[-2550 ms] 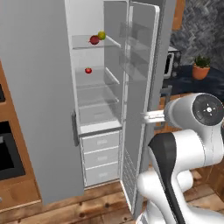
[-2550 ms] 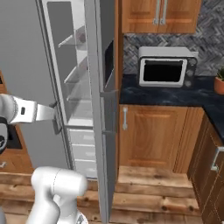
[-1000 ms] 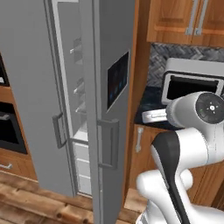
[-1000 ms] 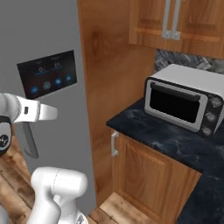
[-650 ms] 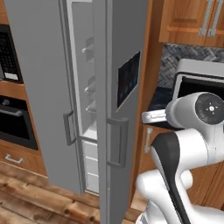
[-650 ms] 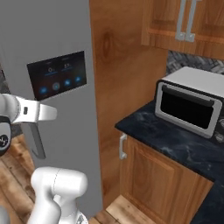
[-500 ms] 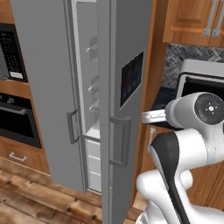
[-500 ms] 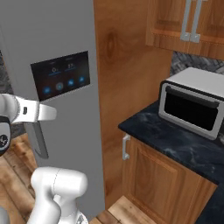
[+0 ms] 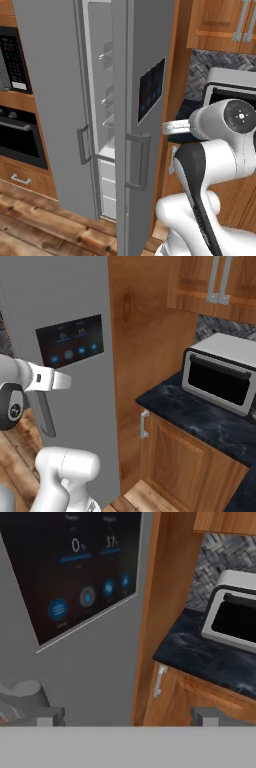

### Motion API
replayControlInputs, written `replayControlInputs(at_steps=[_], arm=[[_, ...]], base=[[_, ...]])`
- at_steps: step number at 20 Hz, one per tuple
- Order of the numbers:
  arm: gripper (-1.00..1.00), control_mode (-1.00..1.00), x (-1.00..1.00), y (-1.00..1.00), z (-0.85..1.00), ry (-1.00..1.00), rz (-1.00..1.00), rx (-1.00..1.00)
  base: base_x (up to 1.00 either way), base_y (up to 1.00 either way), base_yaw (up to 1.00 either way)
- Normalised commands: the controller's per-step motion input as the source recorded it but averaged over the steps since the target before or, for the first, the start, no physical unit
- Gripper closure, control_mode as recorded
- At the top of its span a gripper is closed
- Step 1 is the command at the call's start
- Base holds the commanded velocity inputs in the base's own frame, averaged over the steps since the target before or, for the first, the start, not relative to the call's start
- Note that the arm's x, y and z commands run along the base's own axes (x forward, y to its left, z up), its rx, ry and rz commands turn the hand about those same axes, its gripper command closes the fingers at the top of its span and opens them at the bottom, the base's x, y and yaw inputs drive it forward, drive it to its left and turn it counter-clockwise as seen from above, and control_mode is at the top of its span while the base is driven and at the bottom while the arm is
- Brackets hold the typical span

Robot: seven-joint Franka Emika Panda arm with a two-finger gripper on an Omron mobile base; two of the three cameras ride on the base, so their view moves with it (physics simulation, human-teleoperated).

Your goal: Place the pear in the correct fridge rack based on whether it is a fruit or vegetable. Finally, close the fridge door.

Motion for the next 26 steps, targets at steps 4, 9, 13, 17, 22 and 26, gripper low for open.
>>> replayControlInputs(at_steps=[4,9,13,17,22,26], arm=[[-1.00,-1.00,0.85,0.00,0.03,0.00,0.12,0.07],[-1.00,-1.00,0.78,0.00,-0.01,-0.03,0.10,0.06],[-1.00,-1.00,0.81,0.27,0.00,0.00,0.02,0.02],[-1.00,-1.00,0.70,0.34,0.00,0.00,0.00,0.00],[-1.00,-1.00,0.73,0.16,0.00,0.00,0.00,0.01],[-1.00,-1.00,0.68,0.15,0.00,0.00,0.00,0.00]], base=[[0.00,0.00,0.00],[0.00,0.00,0.00],[0.00,0.00,0.00],[0.00,0.00,0.00],[0.00,0.00,0.00],[0.00,0.00,0.00]])
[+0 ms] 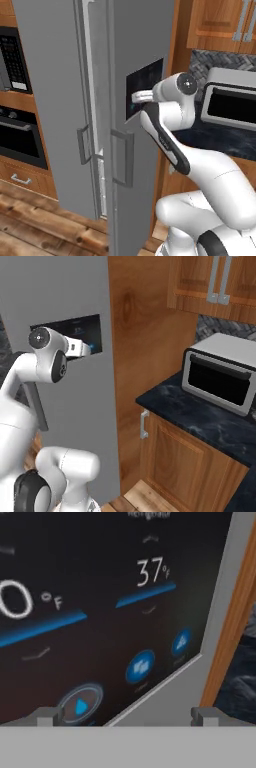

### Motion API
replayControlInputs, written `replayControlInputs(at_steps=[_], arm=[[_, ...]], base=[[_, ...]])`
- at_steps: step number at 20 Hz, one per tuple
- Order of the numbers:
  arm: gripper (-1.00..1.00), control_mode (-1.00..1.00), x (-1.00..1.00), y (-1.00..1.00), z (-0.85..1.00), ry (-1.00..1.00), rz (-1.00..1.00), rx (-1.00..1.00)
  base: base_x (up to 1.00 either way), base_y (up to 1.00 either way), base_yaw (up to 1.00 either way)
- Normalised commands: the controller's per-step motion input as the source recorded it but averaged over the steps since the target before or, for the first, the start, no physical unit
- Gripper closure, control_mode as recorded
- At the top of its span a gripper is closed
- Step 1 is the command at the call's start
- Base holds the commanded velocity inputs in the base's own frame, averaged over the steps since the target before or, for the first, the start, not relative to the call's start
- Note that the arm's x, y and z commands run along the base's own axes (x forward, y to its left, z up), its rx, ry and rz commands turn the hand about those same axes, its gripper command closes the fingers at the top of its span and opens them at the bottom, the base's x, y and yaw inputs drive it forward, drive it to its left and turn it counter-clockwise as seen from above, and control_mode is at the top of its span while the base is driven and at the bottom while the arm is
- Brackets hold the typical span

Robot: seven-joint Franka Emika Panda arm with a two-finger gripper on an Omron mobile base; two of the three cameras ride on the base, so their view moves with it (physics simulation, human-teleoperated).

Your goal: Place the pear in the correct fridge rack based on whether it is a fruit or vegetable. Finally, close the fridge door.

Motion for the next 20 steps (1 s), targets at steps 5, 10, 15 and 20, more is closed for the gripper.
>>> replayControlInputs(at_steps=[5,10,15,20], arm=[[-1.00,-1.00,0.37,0.29,0.00,0.00,-0.08,0.00],[-1.00,-1.00,0.31,0.39,0.00,0.00,-0.25,0.00],[-1.00,-1.00,0.42,0.20,0.00,0.00,-0.23,0.00],[-1.00,-1.00,0.52,0.07,0.00,0.00,-0.22,0.00]], base=[[0.00,0.00,0.00],[0.00,0.00,0.00],[0.00,0.00,0.00],[0.00,0.00,0.00]])
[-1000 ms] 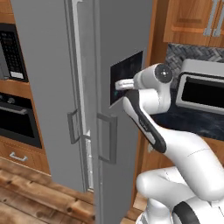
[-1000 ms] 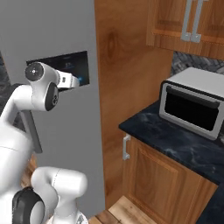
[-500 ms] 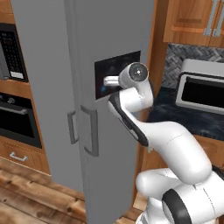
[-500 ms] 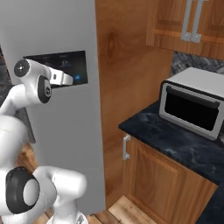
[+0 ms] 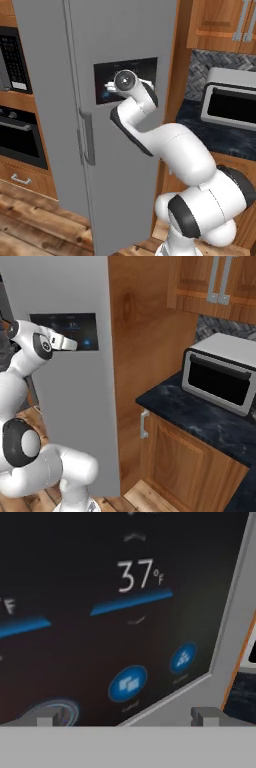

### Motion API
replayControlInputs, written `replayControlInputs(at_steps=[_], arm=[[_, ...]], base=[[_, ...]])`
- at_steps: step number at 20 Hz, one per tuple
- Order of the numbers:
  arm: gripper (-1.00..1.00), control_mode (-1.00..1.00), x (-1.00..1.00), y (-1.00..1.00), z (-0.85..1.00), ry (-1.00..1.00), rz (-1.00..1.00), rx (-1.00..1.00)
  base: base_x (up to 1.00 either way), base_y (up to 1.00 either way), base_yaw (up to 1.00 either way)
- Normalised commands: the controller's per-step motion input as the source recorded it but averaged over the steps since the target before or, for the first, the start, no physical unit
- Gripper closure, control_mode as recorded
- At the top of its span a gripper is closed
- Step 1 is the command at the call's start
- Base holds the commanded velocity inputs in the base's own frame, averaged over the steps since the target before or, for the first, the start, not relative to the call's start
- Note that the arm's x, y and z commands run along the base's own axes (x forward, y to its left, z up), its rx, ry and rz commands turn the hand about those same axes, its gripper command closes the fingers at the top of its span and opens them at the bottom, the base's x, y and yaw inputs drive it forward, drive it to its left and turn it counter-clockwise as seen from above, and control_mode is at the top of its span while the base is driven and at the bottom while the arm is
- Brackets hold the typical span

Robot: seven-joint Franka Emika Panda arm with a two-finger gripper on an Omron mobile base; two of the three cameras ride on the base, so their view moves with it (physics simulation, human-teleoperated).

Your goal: Place the pear in the correct fridge rack based on whether it is a fruit or vegetable. Finally, close the fridge door.

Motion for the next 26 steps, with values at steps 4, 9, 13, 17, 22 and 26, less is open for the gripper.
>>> replayControlInputs(at_steps=[4,9,13,17,22,26], arm=[[-1.00,-1.00,0.52,0.00,0.00,0.00,-0.19,0.00],[-1.00,-1.00,0.56,0.00,0.00,0.00,-0.18,0.00],[-1.00,-1.00,0.49,-0.09,-0.03,0.00,-0.15,0.00],[-1.00,-1.00,0.39,-0.30,-0.09,0.00,-0.11,0.00],[-1.00,-1.00,0.19,-0.51,-0.15,0.00,-0.07,0.01],[-1.00,-1.00,0.04,-0.58,-0.23,0.00,-0.05,0.01]], base=[[0.00,0.00,0.00],[0.00,0.00,0.00],[0.00,0.00,0.00],[0.00,0.00,0.00],[0.00,0.00,0.00],[0.00,0.00,0.00]])
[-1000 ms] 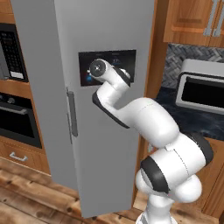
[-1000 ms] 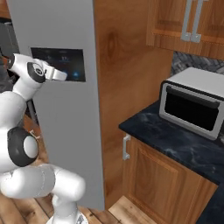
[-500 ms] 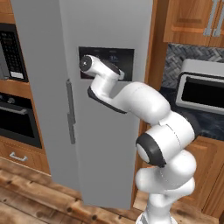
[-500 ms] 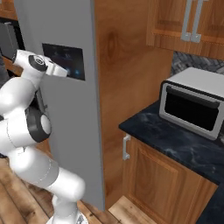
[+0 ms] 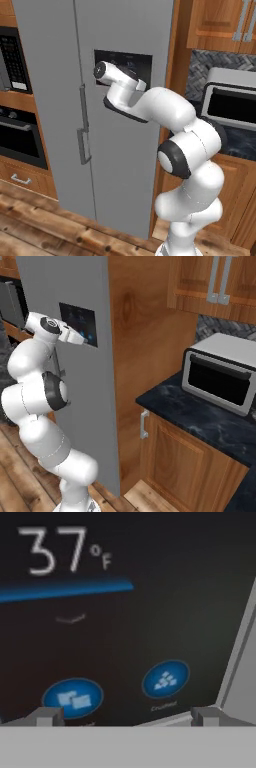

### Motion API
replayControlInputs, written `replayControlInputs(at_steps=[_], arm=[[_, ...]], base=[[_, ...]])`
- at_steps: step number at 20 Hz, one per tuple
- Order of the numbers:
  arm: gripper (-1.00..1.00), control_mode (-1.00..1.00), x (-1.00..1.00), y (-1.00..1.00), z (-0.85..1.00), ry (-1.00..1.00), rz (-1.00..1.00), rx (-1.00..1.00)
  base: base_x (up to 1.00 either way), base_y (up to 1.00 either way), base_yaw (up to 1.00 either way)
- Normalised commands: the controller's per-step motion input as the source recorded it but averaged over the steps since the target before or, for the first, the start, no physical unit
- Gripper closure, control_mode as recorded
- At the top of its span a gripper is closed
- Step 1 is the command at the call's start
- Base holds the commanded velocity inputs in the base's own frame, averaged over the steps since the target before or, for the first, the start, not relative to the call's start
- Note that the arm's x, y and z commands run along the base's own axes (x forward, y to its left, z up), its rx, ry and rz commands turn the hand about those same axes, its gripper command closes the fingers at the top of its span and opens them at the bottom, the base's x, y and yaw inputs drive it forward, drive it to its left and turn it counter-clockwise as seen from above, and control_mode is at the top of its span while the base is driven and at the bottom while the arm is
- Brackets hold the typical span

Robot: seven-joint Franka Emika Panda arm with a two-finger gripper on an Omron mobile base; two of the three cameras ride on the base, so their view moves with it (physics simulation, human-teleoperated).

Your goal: Place the pear in the correct fridge rack based on whether it is a fruit or vegetable. Finally, close the fridge door.

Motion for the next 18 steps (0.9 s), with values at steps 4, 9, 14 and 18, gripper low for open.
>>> replayControlInputs(at_steps=[4,9,14,18], arm=[[-1.00,-1.00,0.22,-0.52,-0.19,0.00,-0.08,0.00],[-1.00,-1.00,0.30,-0.48,-0.11,0.00,-0.09,0.00],[-1.00,-1.00,-0.02,-0.36,-0.14,0.00,-0.06,0.00],[-1.00,-1.00,-0.26,-0.24,-0.11,-0.03,-0.04,0.00]], base=[[0.00,0.00,0.00],[0.00,0.00,0.00],[0.00,0.00,0.00],[0.00,0.00,0.00]])
